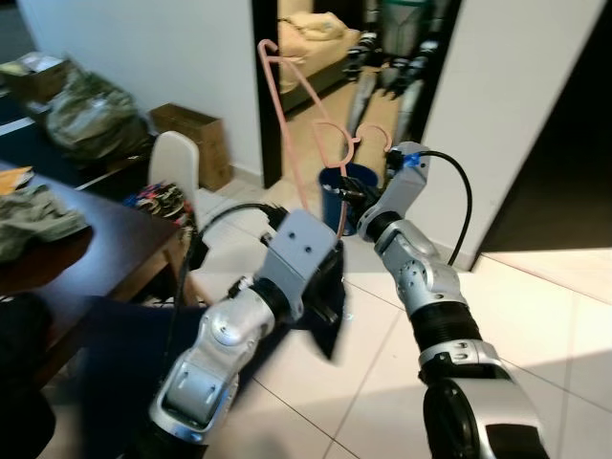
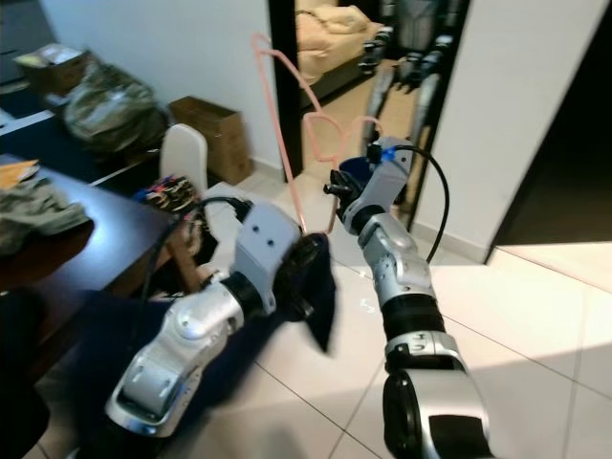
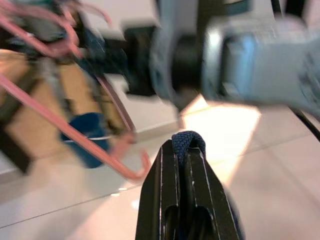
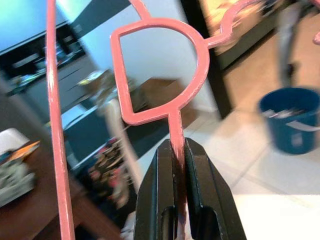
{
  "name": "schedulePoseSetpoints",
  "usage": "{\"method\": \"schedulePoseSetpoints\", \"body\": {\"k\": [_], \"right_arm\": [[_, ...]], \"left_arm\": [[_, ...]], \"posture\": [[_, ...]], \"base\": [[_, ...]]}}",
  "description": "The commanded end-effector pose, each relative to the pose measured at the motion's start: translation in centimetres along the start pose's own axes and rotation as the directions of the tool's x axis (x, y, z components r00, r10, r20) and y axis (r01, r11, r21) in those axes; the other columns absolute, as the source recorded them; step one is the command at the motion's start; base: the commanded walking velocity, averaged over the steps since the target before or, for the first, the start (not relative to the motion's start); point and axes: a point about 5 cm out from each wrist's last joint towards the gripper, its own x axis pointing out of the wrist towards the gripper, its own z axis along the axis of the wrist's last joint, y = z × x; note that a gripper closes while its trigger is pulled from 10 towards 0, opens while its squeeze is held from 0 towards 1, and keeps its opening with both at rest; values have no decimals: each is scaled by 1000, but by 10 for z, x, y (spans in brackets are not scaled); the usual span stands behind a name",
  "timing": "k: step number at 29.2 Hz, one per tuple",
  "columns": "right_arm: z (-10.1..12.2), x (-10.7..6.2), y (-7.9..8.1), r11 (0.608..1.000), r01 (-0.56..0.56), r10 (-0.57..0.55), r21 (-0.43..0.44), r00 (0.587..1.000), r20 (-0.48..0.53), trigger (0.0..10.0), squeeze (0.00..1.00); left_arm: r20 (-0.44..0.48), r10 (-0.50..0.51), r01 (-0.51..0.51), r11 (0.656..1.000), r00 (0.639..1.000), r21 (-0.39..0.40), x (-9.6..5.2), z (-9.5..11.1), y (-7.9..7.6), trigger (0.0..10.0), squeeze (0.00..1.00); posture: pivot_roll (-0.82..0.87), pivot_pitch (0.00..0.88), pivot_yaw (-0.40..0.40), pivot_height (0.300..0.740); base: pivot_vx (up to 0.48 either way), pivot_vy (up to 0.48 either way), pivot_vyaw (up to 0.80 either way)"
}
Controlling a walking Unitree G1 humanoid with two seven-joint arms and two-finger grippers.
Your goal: Hang hanger
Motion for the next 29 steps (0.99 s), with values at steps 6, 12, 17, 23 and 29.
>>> {"method": "schedulePoseSetpoints", "body": {"k": [6,12,17,23,29], "right_arm": [[-2,-8,-23,997,61,-62,-41,998,-16,10000,0],[-15,-25,-50,975,107,-127,-196,988,-91,10000,0],[-34,-46,-76,943,133,-194,-306,965,-178,10000,0],[-41,-59,-91,933,166,-238,-318,950,-201,10000,0],[-39,-61,-90,937,145,-215,-317,956,-199,10000,0]], "left_arm": [[-5,45,-45,998,999,-36,1,-9,7,10000,0],[-126,325,-313,944,937,107,-20,-36,58,10000,0],[-254,584,-552,812,771,191,-65,-64,111,10000,0],[-324,668,-658,737,670,158,-96,-76,130,10000,0],[-357,672,-682,722,649,119,-101,-83,135,10000,0]], "posture": [[45,0,-9,740],[32,0,-7,740],[26,0,-16,740],[14,0,-9,740],[3,0,0,740]], "base": [[0,0,-800],[0,0,-800],[0,0,-739],[0,0,-165],[0,0,0]]}}
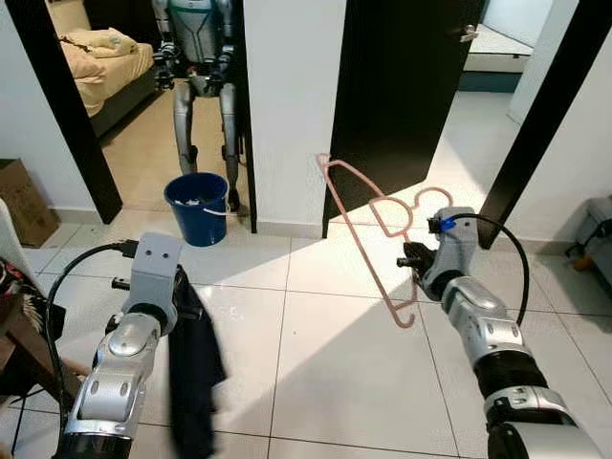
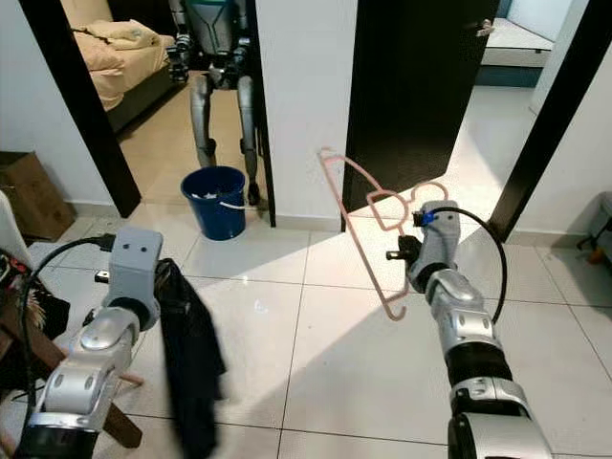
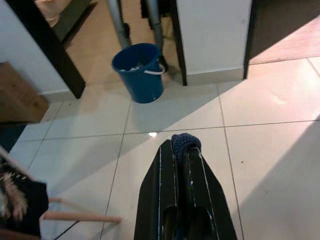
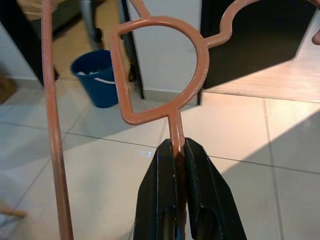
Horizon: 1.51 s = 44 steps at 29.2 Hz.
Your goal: Hang hanger
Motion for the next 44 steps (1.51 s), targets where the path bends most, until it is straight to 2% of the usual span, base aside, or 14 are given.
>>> {"method": "schedulePoseSetpoints", "body": {"k": [1,2,4,10,12,13,15,19,22,27,30,37,39,44], "right_arm": [[4,-1,-1,999,-16,16,-47,1000,11,10000,0],[4,-1,-1,999,-16,16,-47,1000,11,10000,0],[6,-4,-4,993,-24,27,-118,1000,16,10000,0],[8,-8,-5,985,-39,44,-165,999,27,10000,0],[9,-9,-9,982,-30,35,-188,999,21,10000,0],[9,-13,-19,977,-8,12,-215,1000,14,10000,0],[9,-13,-19,977,-8,12,-215,1000,14,10000,0],[7,-18,-34,974,33,-34,-222,999,2,10000,0],[5,-19,-42,987,47,-48,-152,999,-7,10000,0],[7,-18,-42,991,48,-48,-123,999,3,10000,0],[2,-21,-46,992,66,-67,-104,998,-5,10000,0],[-2,-23,-52,995,86,-86,-57,996,-10,10000,0],[0,-21,-51,997,78,-78,-6,997,5,10000,0],[2,-17,-48,997,67,-67,32,998,8,10000,0]], "left_arm": [[-8,-2,2,1000,1000,-25,3,-2,4,10000,0],[-8,-2,2,1000,1000,-25,3,-2,4,10000,0],[-2,-34,34,999,999,9,4,-2,2,10000,0],[12,-53,53,998,999,31,5,-1,3,10000,0],[18,-48,47,998,999,33,7,-1,8,10000,0],[7,-37,37,999,999,22,10,-5,18,10000,0],[7,-37,37,999,999,22,10,-5,18,10000,0],[-24,-19,20,999,1000,33,7,-14,32,10000,0],[-20,-2,2,1000,1000,-2,6,-14,38,10000,0],[33,-21,21,1000,999,-4,10,1,36,10000,0],[26,3,-2,1000,1000,-21,12,-3,39,10000,0],[11,21,-21,1000,1000,14,14,-9,41,10000,0],[-4,24,-24,999,1000,-21,11,-11,46,10000,0],[3,38,-37,998,999,-58,9,-9,50,10000,0]], "posture": [[6,0,-3,740],[6,0,-3,740],[2,0,6,740],[-12,0,14,740],[-15,0,14,740],[-21,0,17,740],[-21,0,17,740],[-15,0,17,740],[-9,0,18,740],[-14,0,20,740],[-12,0,16,740],[-14,0,18,740],[-3,0,9,740],[11,0,-4,740]], "base": [[0,0,0],[0,0,0],[0,0,0],[0,0,0],[0,0,0],[0,0,0],[0,0,0],[0,0,-600],[0,0,-800],[0,0,-505],[0,0,0],[0,0,0],[0,0,0],[0,0,0]]}}
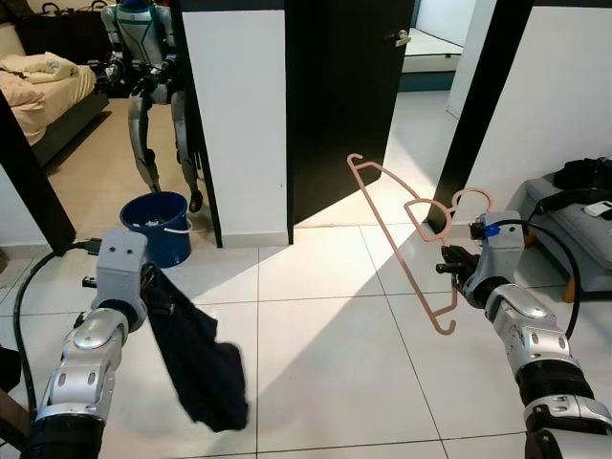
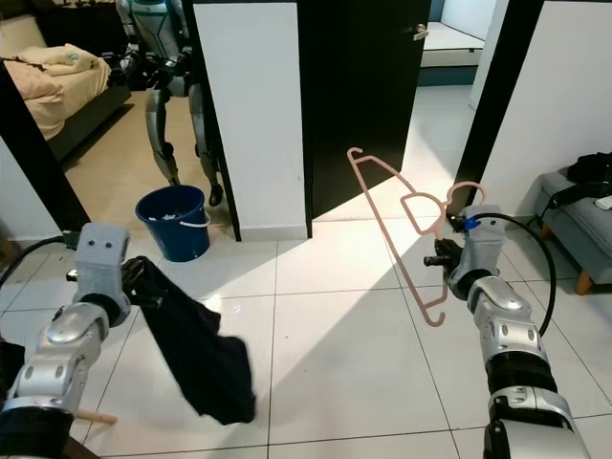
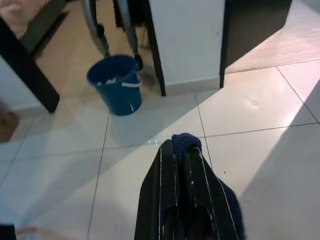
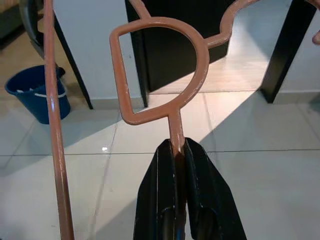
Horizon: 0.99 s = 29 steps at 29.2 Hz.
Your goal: Hang hanger
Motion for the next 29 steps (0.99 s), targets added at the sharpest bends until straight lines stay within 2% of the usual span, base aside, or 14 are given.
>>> {"method": "schedulePoseSetpoints", "body": {"k": [1,4,18,24,29], "right_arm": [[1,4,5,999,-17,17,33,1000,-2,10000,0],[0,5,9,999,-28,28,16,1000,-7,10000,0],[-12,3,11,999,-34,35,22,998,-43,10000,0],[-12,4,13,999,-45,46,19,998,-44,10000,0],[-10,5,15,999,-52,53,15,998,-34,10000,0]], "left_arm": [[18,14,-14,1000,1000,0,-2,5,8,10000,0],[21,9,-10,1000,1000,20,-2,6,6,10000,0],[24,-27,27,1000,999,7,3,9,0,10000,0],[20,-26,26,1000,999,14,2,10,1,10000,0],[19,-18,18,999,1000,31,1,10,2,10000,0]], "posture": [[11,0,-4,740],[11,0,1,740],[-5,0,32,740],[4,0,23,740],[2,0,26,740]], "base": [[0,0,0],[0,0,0],[0,0,0],[0,0,-774],[0,0,0]]}}
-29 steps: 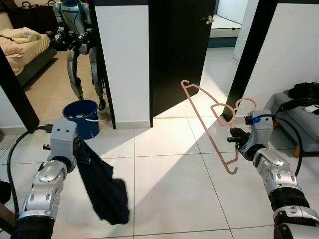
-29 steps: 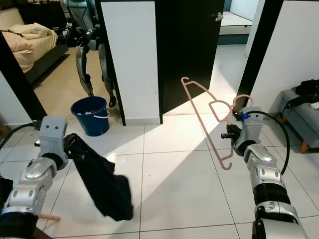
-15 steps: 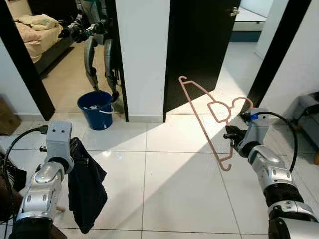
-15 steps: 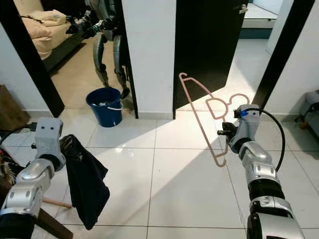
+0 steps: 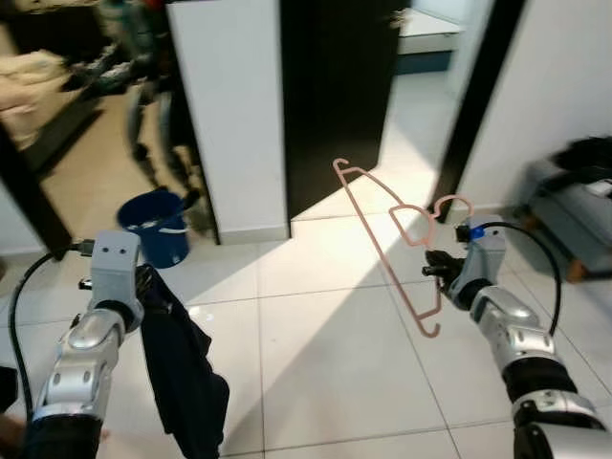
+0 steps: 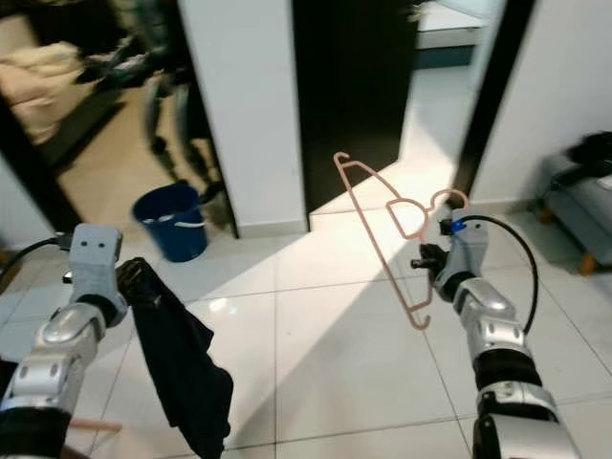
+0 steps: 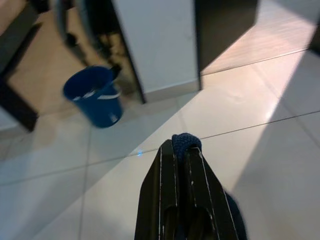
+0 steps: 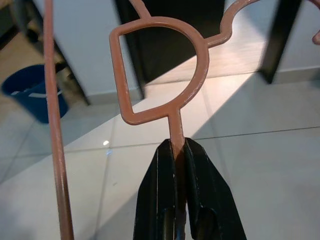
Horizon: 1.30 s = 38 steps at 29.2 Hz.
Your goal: Hang hanger
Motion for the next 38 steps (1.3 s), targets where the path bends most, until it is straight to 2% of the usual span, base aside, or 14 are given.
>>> {"method": "schedulePoseSetpoints", "body": {"k": [1,7,10,20,23,26,27,29,30,31,34,36,37,38], "right_arm": [[0,3,7,1000,-22,22,-1,1000,5,10000,0],[2,4,8,1000,-24,24,-15,1000,8,10000,0],[2,5,13,997,-58,58,-52,998,6,10000,0],[4,5,11,996,-55,56,-72,998,11,10000,0],[13,4,16,989,-85,90,-122,995,41,10000,0],[17,4,17,985,-95,103,-142,993,51,10000,0],[24,3,19,977,-111,125,-182,990,65,10000,0],[24,3,19,977,-111,125,-182,990,65,10000,0],[30,2,22,964,-131,152,-232,986,75,10000,0],[30,2,22,964,-131,152,-232,986,75,10000,0],[44,-5,43,885,-241,292,-398,954,73,10000,0],[44,-5,43,885,-241,292,-398,954,73,10000,0],[46,-7,52,862,-270,329,-428,942,70,10000,0],[46,-7,52,862,-270,329,-428,942,70,10000,0]], "left_arm": [[17,23,-24,999,1000,44,-1,7,9,10000,0],[36,22,-25,997,999,73,0,11,8,10000,0],[31,10,-13,993,999,117,2,10,2,10000,0],[37,16,-20,994,999,105,4,13,2,10000,0],[169,-25,8,995,985,98,12,48,-2,10000,0],[197,-35,17,995,980,97,13,56,-3,10000,0],[261,-54,29,995,964,97,15,75,-3,10000,0],[261,-54,29,995,964,97,15,75,-3,10000,0],[320,-67,34,994,945,107,15,94,-3,10000,0],[320,-67,34,994,945,107,15,94,-3,10000,0],[478,-92,19,988,874,155,13,150,-2,10000,0],[478,-92,19,988,874,155,13,150,-2,10000,0],[506,-93,10,986,857,165,13,161,-1,10000,0],[506,-93,10,986,857,165,13,161,-1,10000,0]], "posture": [[1,0,23,740],[-1,0,26,740],[-7,0,25,740],[-9,0,24,740],[-13,0,24,740],[-13,0,24,740],[-27,0,33,740],[-27,0,33,740],[-33,0,37,740],[-33,0,37,740],[-47,0,49,740],[-47,0,49,740],[-51,0,53,740],[-51,0,53,740]], "base": [[0,0,0],[0,0,0],[0,0,-754],[0,0,-800],[0,0,-800],[0,0,-800],[0,0,-800],[0,0,-800],[0,0,-800],[0,0,-800],[0,0,-800],[0,0,-800],[0,0,-800],[0,0,-800]]}}
